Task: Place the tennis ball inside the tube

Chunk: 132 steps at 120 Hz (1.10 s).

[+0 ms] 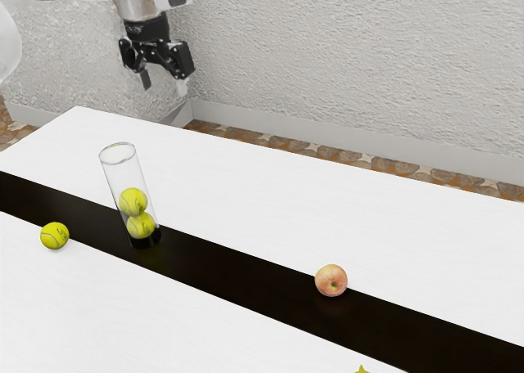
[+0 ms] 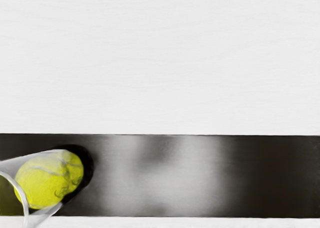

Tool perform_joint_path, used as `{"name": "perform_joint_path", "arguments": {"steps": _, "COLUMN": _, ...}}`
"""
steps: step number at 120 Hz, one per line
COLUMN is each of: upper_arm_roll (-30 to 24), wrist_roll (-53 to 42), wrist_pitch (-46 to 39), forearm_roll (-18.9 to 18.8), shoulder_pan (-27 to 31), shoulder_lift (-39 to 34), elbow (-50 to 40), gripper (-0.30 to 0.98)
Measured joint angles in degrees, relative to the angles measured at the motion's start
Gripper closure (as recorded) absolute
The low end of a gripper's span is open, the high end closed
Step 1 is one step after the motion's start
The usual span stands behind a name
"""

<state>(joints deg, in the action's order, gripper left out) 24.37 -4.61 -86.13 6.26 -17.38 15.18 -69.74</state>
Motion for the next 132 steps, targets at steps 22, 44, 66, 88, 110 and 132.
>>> {"name": "perform_joint_path", "arguments": {"steps": 22, "upper_arm_roll": 0.9, "wrist_roll": -1.39, "wrist_pitch": 0.57, "forearm_roll": -2.43, "shoulder_pan": -4.78, "shoulder_lift": -5.87, "elbow": -7.07, "gripper": 0.02}}
{"name": "perform_joint_path", "arguments": {"steps": 44, "upper_arm_roll": 1.67, "wrist_roll": -2.47, "wrist_pitch": -7.46, "forearm_roll": -4.81, "shoulder_pan": 9.11, "shoulder_lift": -22.86, "elbow": -40.11, "gripper": 0.02}}
{"name": "perform_joint_path", "arguments": {"steps": 66, "upper_arm_roll": 1.98, "wrist_roll": -3.53, "wrist_pitch": -21.43, "forearm_roll": -4.98, "shoulder_pan": 15.51, "shoulder_lift": -15.15, "elbow": -51.74, "gripper": 0.02}}
{"name": "perform_joint_path", "arguments": {"steps": 88, "upper_arm_roll": 2.26, "wrist_roll": -4.87, "wrist_pitch": -30.99, "forearm_roll": -3.63, "shoulder_pan": 24.73, "shoulder_lift": -5.21, "elbow": -49.58, "gripper": 0.02}}
{"name": "perform_joint_path", "arguments": {"steps": 110, "upper_arm_roll": 2.26, "wrist_roll": -6.6, "wrist_pitch": -34.94, "forearm_roll": -1.51, "shoulder_pan": 27.38, "shoulder_lift": 2.32, "elbow": -42.61, "gripper": 0.02}}
{"name": "perform_joint_path", "arguments": {"steps": 132, "upper_arm_roll": 2.21, "wrist_roll": -8.68, "wrist_pitch": -36.82, "forearm_roll": 1.57, "shoulder_pan": 28.66, "shoulder_lift": 8.12, "elbow": -38.79, "gripper": 0.02}}
